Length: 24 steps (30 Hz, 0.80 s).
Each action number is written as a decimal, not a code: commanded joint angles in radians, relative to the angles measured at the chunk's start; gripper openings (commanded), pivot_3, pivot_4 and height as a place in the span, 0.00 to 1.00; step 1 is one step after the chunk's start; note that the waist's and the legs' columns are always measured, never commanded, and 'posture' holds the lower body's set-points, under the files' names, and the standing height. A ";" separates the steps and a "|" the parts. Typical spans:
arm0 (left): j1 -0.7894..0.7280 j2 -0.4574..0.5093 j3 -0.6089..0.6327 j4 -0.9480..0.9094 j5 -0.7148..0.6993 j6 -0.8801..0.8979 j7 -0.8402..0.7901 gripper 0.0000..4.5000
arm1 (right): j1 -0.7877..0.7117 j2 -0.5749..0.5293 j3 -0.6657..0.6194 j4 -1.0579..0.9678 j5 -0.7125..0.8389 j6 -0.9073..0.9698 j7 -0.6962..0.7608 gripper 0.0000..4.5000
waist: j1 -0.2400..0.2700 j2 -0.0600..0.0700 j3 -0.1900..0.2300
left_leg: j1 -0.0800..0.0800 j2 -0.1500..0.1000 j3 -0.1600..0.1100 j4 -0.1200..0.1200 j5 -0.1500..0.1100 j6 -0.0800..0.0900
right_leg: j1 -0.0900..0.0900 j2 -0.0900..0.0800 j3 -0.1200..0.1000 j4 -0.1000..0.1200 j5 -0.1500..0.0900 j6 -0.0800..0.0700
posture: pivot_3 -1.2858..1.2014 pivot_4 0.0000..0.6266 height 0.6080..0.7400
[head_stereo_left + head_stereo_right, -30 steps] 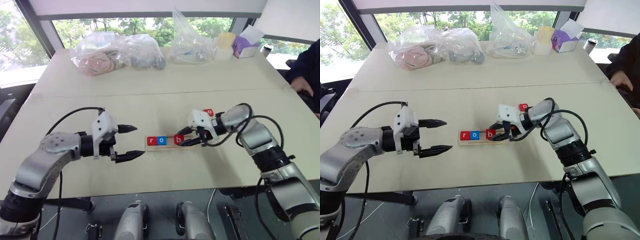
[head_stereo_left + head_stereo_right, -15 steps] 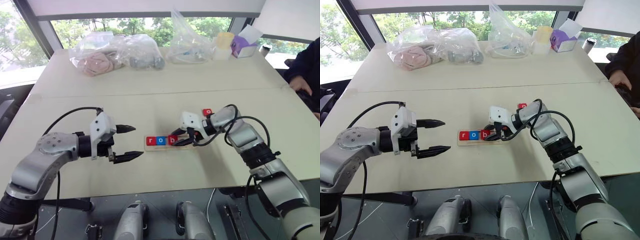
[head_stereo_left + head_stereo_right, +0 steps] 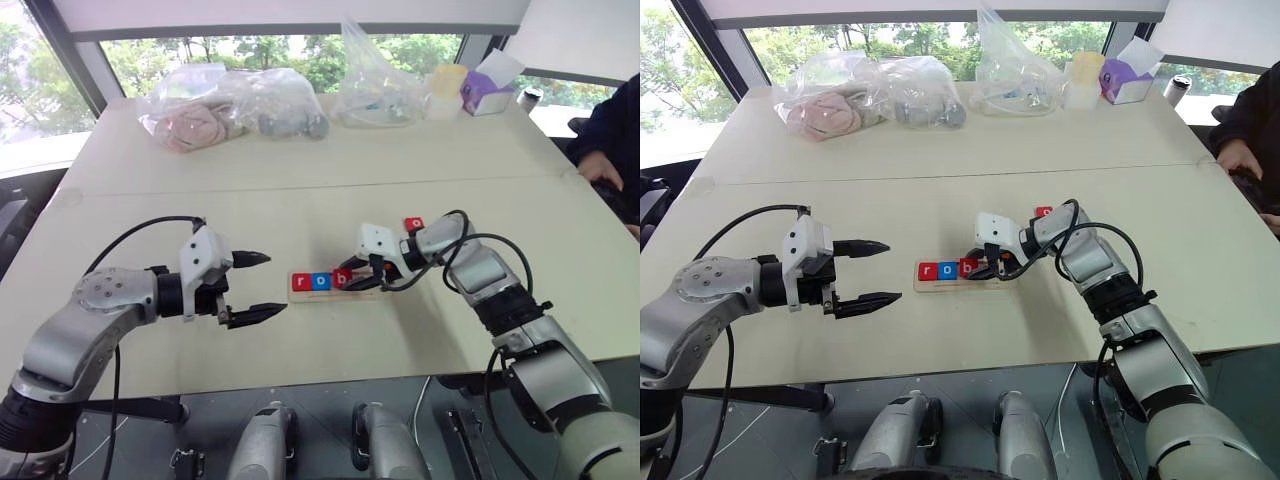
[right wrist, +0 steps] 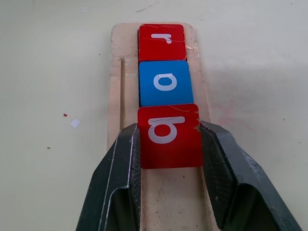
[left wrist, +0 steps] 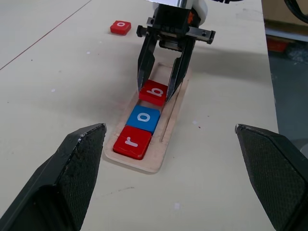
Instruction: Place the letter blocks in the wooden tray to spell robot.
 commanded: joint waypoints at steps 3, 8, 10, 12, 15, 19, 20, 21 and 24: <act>-0.006 0.001 0.025 -0.035 -0.008 -0.007 0.007 1.00 | -0.027 0.014 -0.014 -0.008 0.002 -0.012 -0.005 0.26 | 0.000 0.000 0.000 | 0.000 0.000 0.000 0.000 0.000 0.000 | 0.000 0.000 0.000 0.000 0.000 0.000 | 0.52 0.24 0.89; -0.011 0.003 0.024 -0.036 -0.010 -0.004 0.008 1.00 | -0.026 0.018 -0.011 -0.009 -0.001 -0.010 -0.006 0.82 | 0.000 0.000 0.000 | 0.000 0.000 0.000 0.000 0.000 0.000 | 0.000 0.000 0.000 0.000 0.000 0.000 | 0.52 0.24 0.89; -0.015 0.002 0.023 -0.037 -0.013 -0.001 0.010 1.00 | -0.026 0.019 -0.012 -0.010 -0.001 -0.010 -0.006 0.99 | 0.000 0.000 0.000 | 0.000 0.000 0.000 0.000 0.000 0.000 | 0.000 0.000 0.000 0.000 0.000 0.000 | 0.52 0.24 0.89; -0.016 0.004 0.023 -0.036 -0.012 -0.002 0.008 1.00 | -0.027 0.020 -0.013 -0.012 0.000 -0.008 -0.008 0.99 | -0.001 0.000 0.000 | 0.000 0.000 0.000 0.000 0.000 0.000 | 0.000 0.000 0.000 0.000 0.000 0.000 | 0.52 0.24 0.89; -0.017 0.004 0.022 -0.034 -0.011 -0.003 0.007 1.00 | -0.032 0.020 -0.028 -0.029 0.014 0.009 -0.008 0.99 | 0.000 0.000 0.000 | 0.000 0.000 0.000 0.000 0.000 0.000 | 0.000 0.000 0.000 0.000 0.000 0.000 | 0.52 0.24 0.89; -0.020 -0.001 0.016 -0.034 -0.010 -0.002 0.010 1.00 | -0.058 0.041 -0.097 -0.031 0.057 0.034 -0.071 0.99 | -0.001 0.000 0.000 | 0.000 0.000 0.000 0.000 0.000 0.000 | 0.000 0.000 0.000 0.000 0.000 0.000 | 0.52 0.24 0.89; -0.022 -0.002 0.015 -0.034 -0.010 -0.002 0.011 1.00 | -0.070 0.052 -0.122 -0.014 0.060 0.023 -0.111 0.99 | -0.001 0.000 0.000 | 0.000 0.000 0.000 0.000 0.000 0.000 | 0.000 0.000 0.000 0.000 0.000 0.000 | 0.52 0.24 0.89; -0.023 -0.003 0.014 -0.032 -0.010 -0.003 0.010 1.00 | -0.078 0.061 -0.137 -0.001 0.060 0.016 -0.140 0.99 | -0.001 0.000 0.000 | 0.000 0.000 0.000 0.000 0.000 -0.001 | 0.000 0.000 0.000 0.000 0.000 0.000 | 0.52 0.24 0.89; -0.025 -0.004 0.013 -0.030 -0.011 -0.004 0.007 1.00 | -0.086 0.076 -0.151 0.078 0.002 -0.088 -0.258 0.99 | -0.002 0.000 0.000 | 0.000 0.000 0.000 0.000 0.001 -0.001 | 0.000 0.000 0.000 0.001 0.000 0.000 | 0.52 0.24 0.89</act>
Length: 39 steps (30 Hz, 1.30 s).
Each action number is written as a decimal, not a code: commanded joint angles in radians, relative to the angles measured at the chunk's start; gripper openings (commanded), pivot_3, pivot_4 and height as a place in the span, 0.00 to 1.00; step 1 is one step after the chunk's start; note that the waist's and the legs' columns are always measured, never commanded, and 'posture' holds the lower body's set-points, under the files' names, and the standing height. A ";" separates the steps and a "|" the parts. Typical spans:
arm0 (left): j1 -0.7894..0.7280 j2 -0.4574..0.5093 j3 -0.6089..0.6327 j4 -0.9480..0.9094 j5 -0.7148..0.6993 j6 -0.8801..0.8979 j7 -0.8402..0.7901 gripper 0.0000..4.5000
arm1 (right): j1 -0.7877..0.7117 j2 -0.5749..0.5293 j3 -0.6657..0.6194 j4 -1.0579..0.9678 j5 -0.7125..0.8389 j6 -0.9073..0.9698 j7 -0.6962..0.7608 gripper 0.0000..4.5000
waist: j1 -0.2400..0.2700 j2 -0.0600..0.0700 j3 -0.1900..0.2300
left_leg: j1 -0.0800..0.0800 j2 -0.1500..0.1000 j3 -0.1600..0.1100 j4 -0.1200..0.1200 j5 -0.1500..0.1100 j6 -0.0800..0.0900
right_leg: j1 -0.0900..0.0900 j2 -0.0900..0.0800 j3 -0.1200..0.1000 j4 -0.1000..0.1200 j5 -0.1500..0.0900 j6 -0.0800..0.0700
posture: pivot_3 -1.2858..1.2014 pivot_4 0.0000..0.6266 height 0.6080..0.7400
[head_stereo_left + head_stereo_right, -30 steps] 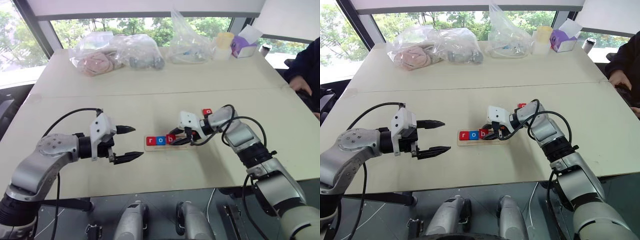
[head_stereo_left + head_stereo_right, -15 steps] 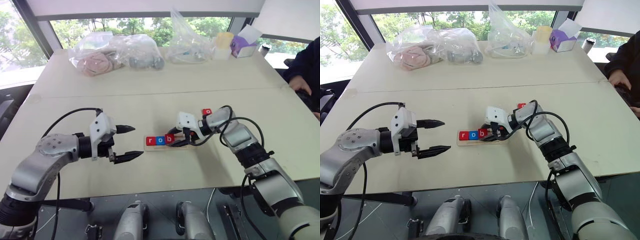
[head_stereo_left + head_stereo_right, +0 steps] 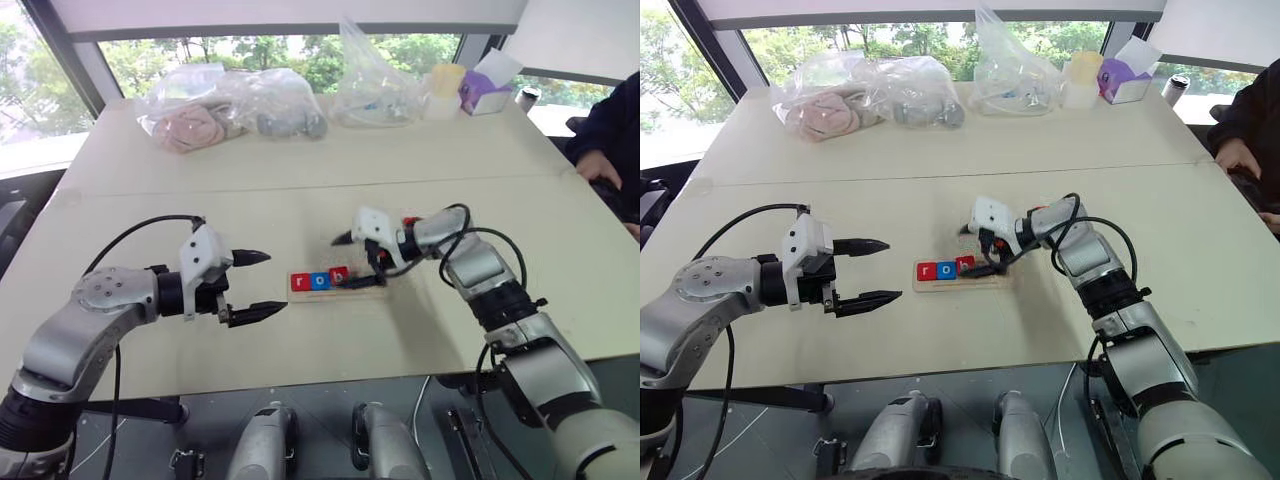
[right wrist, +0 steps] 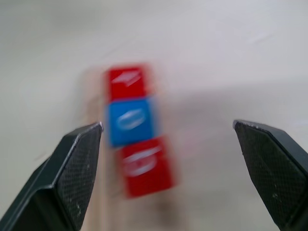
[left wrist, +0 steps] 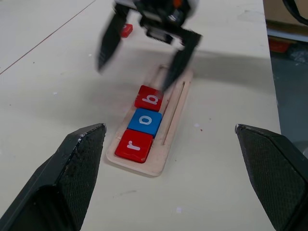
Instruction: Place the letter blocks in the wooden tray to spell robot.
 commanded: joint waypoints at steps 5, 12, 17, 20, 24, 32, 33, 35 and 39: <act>-0.022 -0.002 0.014 -0.027 -0.010 -0.004 -0.004 1.00 | 0.001 0.007 -0.009 0.128 -0.088 -0.209 -0.159 0.99 | 0.002 0.000 0.000 | 0.000 0.000 0.000 0.000 0.000 0.000 | 0.000 0.000 0.000 -0.001 0.000 0.000 | 0.52 0.24 0.89; -0.023 0.000 0.015 -0.030 -0.012 0.001 -0.006 1.00 | 0.050 0.005 0.009 0.110 -0.108 -0.255 -0.150 0.99 | -0.015 0.000 0.000 | 0.000 0.000 0.000 -0.001 0.000 0.000 | 0.000 0.000 0.000 0.000 0.000 0.000 | 0.52 0.24 0.89; -0.024 0.000 0.014 -0.030 -0.012 0.002 -0.007 1.00 | 0.076 0.007 0.009 0.054 -0.096 -0.227 -0.127 0.99 | -0.016 0.000 0.000 | 0.000 0.000 0.000 -0.001 0.000 0.000 | 0.000 0.001 0.000 0.001 0.001 0.001 | 0.52 0.24 0.89; -0.026 -0.001 0.013 -0.031 -0.014 0.003 -0.007 1.00 | 0.090 0.004 0.010 0.025 -0.093 -0.212 -0.112 0.99 | -0.015 0.000 0.000 | 0.000 0.000 0.000 -0.001 0.000 0.000 | 0.000 0.001 0.000 0.001 0.001 0.001 | 0.52 0.24 0.89; -0.031 -0.004 0.010 -0.022 -0.011 0.000 -0.009 1.00 | 0.102 0.003 0.009 -0.007 -0.088 -0.192 -0.096 0.99 | -0.013 0.000 0.000 | 0.000 0.000 0.000 0.000 0.001 0.000 | 0.000 0.001 0.000 0.001 0.000 0.001 | 0.52 0.24 0.89; -0.027 -0.007 0.010 -0.031 -0.010 0.000 -0.006 1.00 | 0.070 -0.007 -0.067 -0.032 -0.079 -0.156 -0.205 0.99 | -0.014 0.000 0.000 | 0.000 0.000 0.000 0.000 0.001 -0.001 | 0.000 0.001 0.000 0.001 0.000 0.000 | 0.52 0.24 0.89; -0.024 -0.007 0.012 -0.035 -0.012 0.001 -0.004 1.00 | 0.075 -0.016 -0.087 -0.055 -0.067 -0.129 -0.215 0.99 | -0.013 0.000 0.000 | 0.000 0.000 0.000 0.000 0.001 -0.001 | 0.000 0.000 0.000 0.001 0.000 0.000 | 0.52 0.24 0.89; -0.018 -0.010 0.016 -0.043 -0.018 0.005 0.000 1.00 | 0.088 -0.037 -0.136 -0.109 -0.050 -0.062 -0.256 0.99 | -0.012 0.000 0.000 | 0.000 0.000 0.000 0.000 0.001 -0.001 | 0.000 0.000 0.000 0.001 0.000 0.000 | 0.52 0.24 0.89; -0.009 -0.012 0.017 -0.049 -0.020 0.007 0.004 1.00 | 0.109 -0.053 -0.238 -0.196 -0.043 0.174 -0.405 0.99 | -0.012 0.000 0.000 | 0.000 0.000 0.000 0.000 0.001 -0.001 | 0.000 0.000 0.000 0.001 0.000 0.000 | 0.52 0.24 0.89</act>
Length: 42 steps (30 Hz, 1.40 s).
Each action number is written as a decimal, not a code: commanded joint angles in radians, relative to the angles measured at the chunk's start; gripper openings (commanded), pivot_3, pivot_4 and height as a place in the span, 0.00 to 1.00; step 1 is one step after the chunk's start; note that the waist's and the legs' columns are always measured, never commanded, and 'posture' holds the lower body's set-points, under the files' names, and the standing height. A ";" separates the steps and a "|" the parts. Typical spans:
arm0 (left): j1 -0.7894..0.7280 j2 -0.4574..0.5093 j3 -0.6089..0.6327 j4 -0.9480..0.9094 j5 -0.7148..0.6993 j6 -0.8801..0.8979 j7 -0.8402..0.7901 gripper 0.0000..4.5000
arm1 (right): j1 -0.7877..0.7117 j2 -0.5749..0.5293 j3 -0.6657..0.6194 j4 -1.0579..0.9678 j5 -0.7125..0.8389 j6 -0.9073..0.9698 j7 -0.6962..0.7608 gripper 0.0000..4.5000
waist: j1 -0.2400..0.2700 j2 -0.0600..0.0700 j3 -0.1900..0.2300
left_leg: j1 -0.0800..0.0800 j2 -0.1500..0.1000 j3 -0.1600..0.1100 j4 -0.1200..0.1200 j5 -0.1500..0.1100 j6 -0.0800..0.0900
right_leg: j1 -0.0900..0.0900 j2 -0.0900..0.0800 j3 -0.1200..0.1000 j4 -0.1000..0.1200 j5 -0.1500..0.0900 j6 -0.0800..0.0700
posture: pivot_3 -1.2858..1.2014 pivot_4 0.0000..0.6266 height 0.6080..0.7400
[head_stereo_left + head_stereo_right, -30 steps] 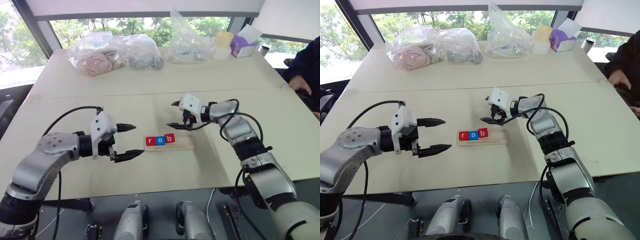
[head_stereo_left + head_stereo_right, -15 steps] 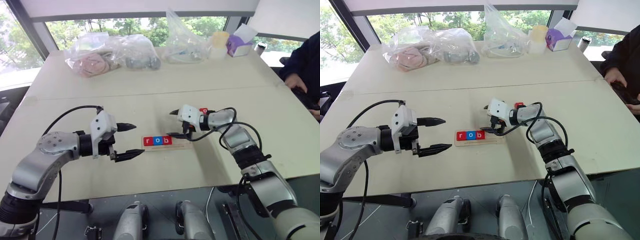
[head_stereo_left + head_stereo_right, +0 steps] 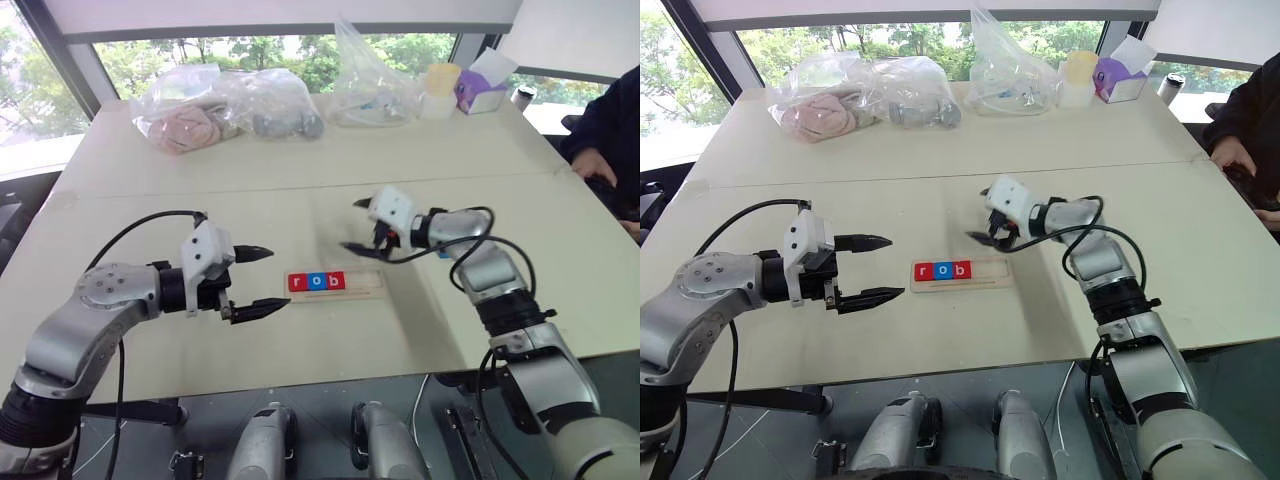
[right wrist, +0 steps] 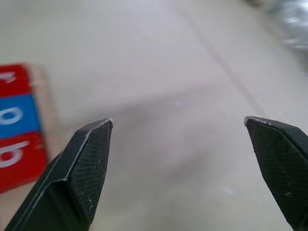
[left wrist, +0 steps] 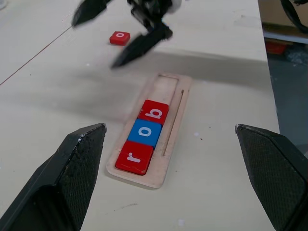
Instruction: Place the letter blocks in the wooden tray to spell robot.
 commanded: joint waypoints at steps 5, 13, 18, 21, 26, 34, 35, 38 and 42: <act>0.003 -0.012 0.011 -0.029 -0.011 0.000 0.002 1.00 | 0.042 0.050 -0.159 -0.160 0.017 0.407 -0.298 0.99 | -0.003 0.000 0.000 | 0.000 0.000 0.000 0.000 0.000 0.000 | -0.001 -0.001 0.000 0.000 0.000 -0.001 | 0.52 0.24 0.89; -0.014 -0.012 -0.011 -0.012 0.016 -0.015 -0.012 1.00 | 0.021 0.175 -0.250 -0.110 0.053 0.592 -0.513 0.99 | -0.004 0.000 0.000 | 0.000 0.000 0.000 -0.001 0.000 -0.001 | -0.001 0.000 0.001 0.000 0.000 -0.001 | 0.52 0.24 0.89; -0.014 -0.017 -0.010 -0.019 0.013 -0.008 -0.008 1.00 | 0.013 0.193 -0.243 -0.034 0.056 0.582 -0.564 0.99 | -0.003 0.001 0.000 | 0.000 0.000 0.001 -0.001 0.000 0.000 | -0.001 0.000 0.000 0.000 0.000 -0.001 | 0.52 0.24 0.89; -0.010 -0.017 -0.007 -0.025 0.011 -0.005 -0.003 1.00 | 0.017 0.196 -0.226 -0.005 0.053 0.572 -0.578 0.99 | -0.005 0.001 0.000 | 0.000 0.000 0.001 -0.001 0.000 0.000 | -0.001 0.001 0.000 0.000 0.000 -0.001 | 0.52 0.24 0.89; 0.001 -0.018 0.003 -0.037 0.001 0.002 0.008 1.00 | 0.009 0.211 -0.211 0.052 0.051 0.538 -0.599 0.99 | -0.006 0.000 0.000 | 0.000 0.000 0.001 -0.001 0.000 0.000 | -0.001 0.001 0.000 0.000 0.000 -0.001 | 0.52 0.24 0.89; 0.005 -0.024 -0.004 -0.044 -0.003 0.003 0.022 1.00 | -0.013 0.233 -0.188 0.107 0.049 0.508 -0.610 0.48 | -0.008 0.000 0.000 | 0.001 0.001 0.001 -0.001 0.001 0.000 | -0.001 0.002 0.001 0.001 0.001 -0.001 | 0.52 0.24 0.89; 0.003 -0.025 -0.006 -0.043 -0.003 0.002 0.021 1.00 | -0.012 0.232 -0.187 0.100 0.047 0.517 -0.615 0.36 | -0.008 0.000 0.000 | 0.001 0.001 0.001 -0.001 0.001 0.000 | 0.000 0.002 0.001 0.001 0.001 -0.001 | 0.52 0.24 0.89; 0.003 -0.027 -0.011 -0.040 0.001 -0.001 0.018 1.00 | 0.007 0.223 -0.196 0.009 0.048 0.614 -0.636 0.27 | -0.005 0.000 0.000 | 0.001 0.001 0.000 -0.001 0.001 0.000 | 0.000 0.002 0.001 0.001 0.001 -0.001 | 0.52 0.24 0.89; 0.002 -0.032 -0.017 -0.036 0.002 -0.005 0.014 1.00 | 0.109 0.209 -0.225 -0.355 0.088 0.876 -0.641 0.27 | 0.002 0.000 0.000 | 0.000 0.001 -0.001 -0.001 0.001 0.000 | 0.000 0.002 0.000 0.001 0.000 -0.001 | 0.52 0.24 0.89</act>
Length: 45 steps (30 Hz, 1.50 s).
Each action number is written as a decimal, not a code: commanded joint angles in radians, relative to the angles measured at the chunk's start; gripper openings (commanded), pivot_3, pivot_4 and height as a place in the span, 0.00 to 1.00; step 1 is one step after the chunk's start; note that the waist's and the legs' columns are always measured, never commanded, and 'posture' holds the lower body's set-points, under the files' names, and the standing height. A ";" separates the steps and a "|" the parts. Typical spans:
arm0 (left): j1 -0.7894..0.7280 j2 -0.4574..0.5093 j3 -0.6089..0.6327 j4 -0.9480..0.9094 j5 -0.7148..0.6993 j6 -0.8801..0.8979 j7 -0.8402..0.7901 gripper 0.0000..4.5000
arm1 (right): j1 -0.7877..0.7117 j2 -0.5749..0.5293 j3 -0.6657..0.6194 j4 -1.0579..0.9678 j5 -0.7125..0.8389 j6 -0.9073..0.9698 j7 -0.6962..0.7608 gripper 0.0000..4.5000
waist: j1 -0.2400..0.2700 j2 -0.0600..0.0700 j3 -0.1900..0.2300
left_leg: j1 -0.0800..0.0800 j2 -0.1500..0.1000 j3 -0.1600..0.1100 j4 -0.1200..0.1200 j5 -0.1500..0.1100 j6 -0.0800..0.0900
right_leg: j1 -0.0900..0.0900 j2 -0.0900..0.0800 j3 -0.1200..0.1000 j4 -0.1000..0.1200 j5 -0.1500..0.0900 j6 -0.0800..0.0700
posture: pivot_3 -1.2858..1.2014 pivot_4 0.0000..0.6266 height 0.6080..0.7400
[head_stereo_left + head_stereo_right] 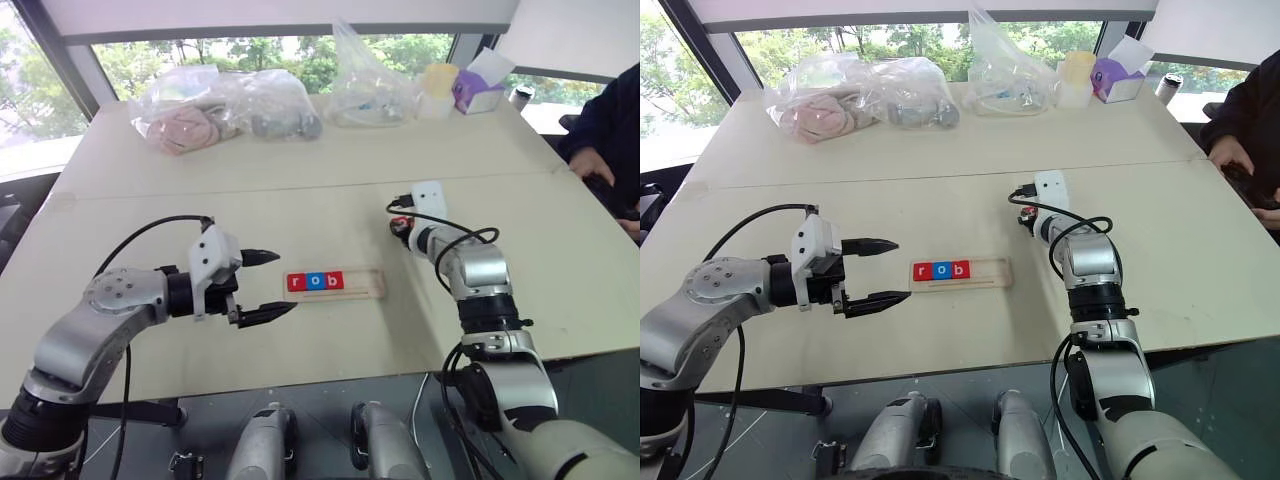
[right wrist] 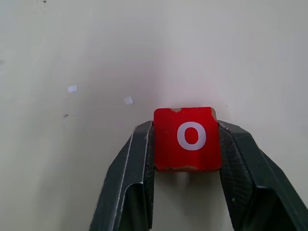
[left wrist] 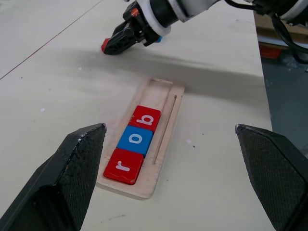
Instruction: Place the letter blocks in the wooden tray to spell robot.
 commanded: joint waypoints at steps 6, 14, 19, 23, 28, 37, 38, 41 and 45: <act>0.004 -0.003 -0.001 -0.012 0.004 -0.027 -0.024 1.00 | 0.205 -0.021 -0.081 -0.733 0.097 0.579 0.013 0.27 | -0.002 0.000 0.000 | -0.001 0.000 0.000 -0.001 0.000 0.000 | -0.002 0.000 0.000 -0.001 0.000 0.000 | 0.52 0.24 0.89; -0.031 -0.010 -0.032 0.036 0.020 -0.052 -0.066 1.00 | 0.341 0.034 -0.105 -0.920 0.101 0.656 -0.050 0.27 | -0.004 0.000 0.000 | -0.001 0.001 0.000 -0.001 -0.001 -0.001 | -0.002 -0.002 0.000 -0.003 0.000 -0.001 | 0.52 0.24 0.89; -0.050 -0.015 -0.038 0.051 0.026 -0.057 -0.077 1.00 | 0.355 0.048 -0.098 -0.918 0.093 0.656 -0.080 0.27 | -0.004 0.000 0.000 | -0.004 0.001 0.000 -0.002 -0.001 -0.001 | -0.004 -0.002 0.000 -0.004 0.000 -0.001 | 0.52 0.24 0.89; -0.055 -0.017 -0.036 0.053 0.027 -0.055 -0.079 1.00 | 0.368 0.068 -0.087 -0.898 0.096 0.656 -0.086 0.27 | -0.003 0.000 0.000 | -0.005 0.000 0.000 -0.002 -0.001 0.000 | -0.005 -0.001 -0.001 -0.004 0.000 -0.001 | 0.52 0.24 0.89; -0.048 -0.019 -0.028 0.046 0.028 -0.050 -0.076 1.00 | 0.367 0.074 -0.064 -0.894 0.102 0.655 -0.087 0.81 | -0.003 0.000 0.000 | -0.005 0.000 0.000 -0.002 0.000 0.000 | -0.005 -0.001 -0.001 -0.004 0.000 -0.001 | 0.52 0.24 0.89; -0.048 -0.027 -0.023 0.043 0.026 -0.045 -0.060 1.00 | 0.393 -0.525 0.036 -0.781 0.310 0.136 0.554 0.99 | -0.002 0.002 0.002 | -0.007 -0.001 0.000 0.000 -0.001 0.001 | -0.004 -0.002 -0.002 -0.007 0.000 0.000 | 0.52 0.24 0.89; -0.049 -0.028 -0.024 0.045 0.026 -0.045 -0.059 1.00 | 0.406 -0.577 0.043 -0.756 0.315 0.044 0.628 0.99 | -0.002 0.002 0.002 | -0.007 -0.001 0.000 0.000 -0.001 0.001 | -0.004 -0.002 -0.002 -0.007 0.000 0.000 | 0.52 0.24 0.89; -0.061 -0.032 -0.027 0.055 0.030 -0.048 -0.060 1.00 | 0.403 -0.681 0.061 -0.561 0.314 -0.211 0.838 0.99 | -0.002 0.001 0.003 | -0.007 0.000 -0.001 0.000 -0.002 0.002 | -0.004 -0.001 -0.003 -0.007 -0.003 0.004 | 0.52 0.24 0.89; -0.075 -0.035 -0.030 0.064 0.036 -0.050 -0.063 1.00 | 0.343 -0.710 0.130 -0.273 0.254 -0.507 1.012 0.99 | -0.002 0.001 0.003 | -0.006 0.000 0.000 0.002 -0.002 0.002 | -0.002 -0.001 -0.002 -0.007 -0.003 0.004 | 0.52 0.24 0.89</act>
